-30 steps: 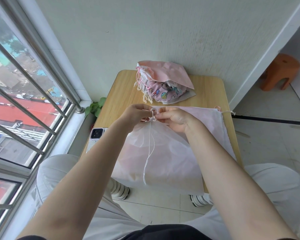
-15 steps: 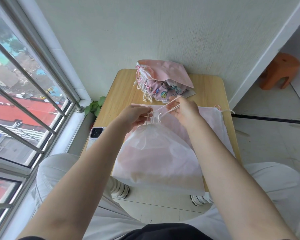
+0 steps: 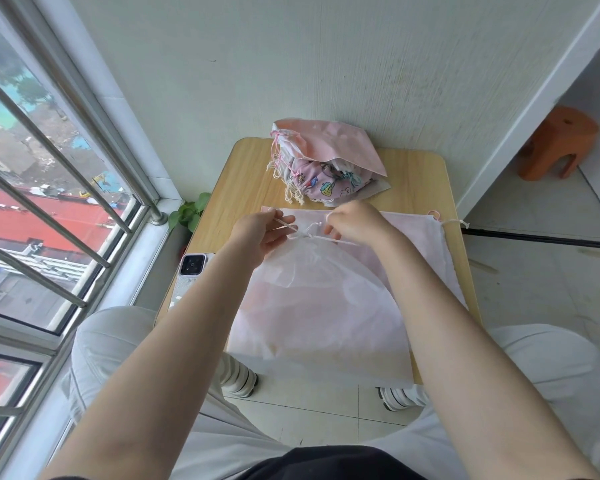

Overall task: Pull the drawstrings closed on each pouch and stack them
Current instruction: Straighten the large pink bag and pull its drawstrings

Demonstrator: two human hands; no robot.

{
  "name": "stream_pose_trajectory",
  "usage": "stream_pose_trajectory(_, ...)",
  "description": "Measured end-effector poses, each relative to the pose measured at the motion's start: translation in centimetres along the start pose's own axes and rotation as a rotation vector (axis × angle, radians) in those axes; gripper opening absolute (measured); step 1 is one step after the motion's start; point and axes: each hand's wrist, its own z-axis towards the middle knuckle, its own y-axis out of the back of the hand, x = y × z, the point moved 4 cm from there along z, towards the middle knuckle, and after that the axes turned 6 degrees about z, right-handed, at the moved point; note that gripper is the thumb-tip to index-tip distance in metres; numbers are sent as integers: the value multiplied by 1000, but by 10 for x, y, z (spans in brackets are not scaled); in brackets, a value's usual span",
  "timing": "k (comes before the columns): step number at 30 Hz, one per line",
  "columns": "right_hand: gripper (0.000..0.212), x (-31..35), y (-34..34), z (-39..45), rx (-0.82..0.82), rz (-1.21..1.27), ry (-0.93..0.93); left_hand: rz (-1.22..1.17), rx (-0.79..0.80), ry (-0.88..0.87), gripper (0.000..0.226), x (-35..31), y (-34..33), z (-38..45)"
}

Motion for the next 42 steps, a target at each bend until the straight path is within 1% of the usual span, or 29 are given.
stream_pose_trajectory(2, 34, 0, -6, 1, 50, -136, 45, -104, 53, -9, 26, 1, -2, -1)
stream_pose_trajectory(3, 35, 0, -9, 0, 71, -146, 62, -153, 68, -17, 26, 1, -2, -2)
stream_pose_trajectory(5, 25, -1, -11, 0, 96, -58, 79, -201, 60, -17, 26, 2, 0, -3)
stream_pose_trajectory(7, 11, -4, -8, 1, 49, -3, 100, -171, -5, -10, 25, 4, 3, -2)
stream_pose_trajectory(9, 6, -7, -6, 3, -35, -35, 116, -76, -67, -1, 24, 8, 6, 1)
stream_pose_trajectory(11, 6, -9, -8, 4, -54, -74, 110, -8, -92, 7, 24, 11, 8, 0)
stream_pose_trajectory(13, 5, -13, -7, 5, -33, -73, 90, 30, -149, 20, 19, 10, 11, -3)
stream_pose_trajectory(17, 13, -23, 10, 5, -77, -66, 68, 116, -384, -44, 5, 3, 34, -5)
stream_pose_trajectory(18, 14, -23, 12, 4, -90, -65, 72, 175, -442, -73, 12, 2, 38, -5)
stream_pose_trajectory(19, 15, -22, 12, 4, -97, -57, 78, 299, -488, -98, 31, 2, 40, -4)
stream_pose_trajectory(21, 17, -18, 8, 4, -95, -28, 101, 704, -604, -168, 76, 1, 39, -6)
stream_pose_trajectory(22, 16, -15, 5, 4, -95, -18, 113, 862, -645, -246, 88, -1, 34, -10)
stream_pose_trajectory(23, 15, -13, 3, 3, -100, -13, 125, 963, -649, -350, 93, -5, 27, -13)
stream_pose_trajectory(24, 14, -11, 2, 3, -105, -11, 136, 1009, -601, -452, 92, -8, 19, -16)
stream_pose_trajectory(25, 13, -10, 1, 3, -111, -10, 145, 1031, -521, -537, 88, -11, 11, -17)
stream_pose_trajectory(27, 14, -10, 1, 3, -115, -3, 149, 1058, -359, -655, 78, -14, -2, -19)
stream_pose_trajectory(29, 14, -9, 1, 2, -110, 6, 149, 1076, -158, -647, 65, -17, -15, -20)
stream_pose_trajectory(31, 15, -10, 1, 3, -113, 22, 145, 1094, 86, -534, 49, -13, -29, -21)
stream_pose_trajectory(32, 14, -11, 0, 3, -117, 28, 145, 1120, 151, -480, 43, -10, -34, -22)
stream_pose_trajectory(34, 12, -10, 0, 4, -125, 30, 149, 1201, 154, -431, 35, -8, -39, -25)
stream_pose_trajectory(38, 11, -13, -2, 5, -129, 24, 146, 1351, 55, -473, 26, -7, -36, -25)
stream_pose_trajectory(42, 11, -14, -6, 6, -125, 28, 145, 1527, -7, -527, 24, -10, -27, -22)
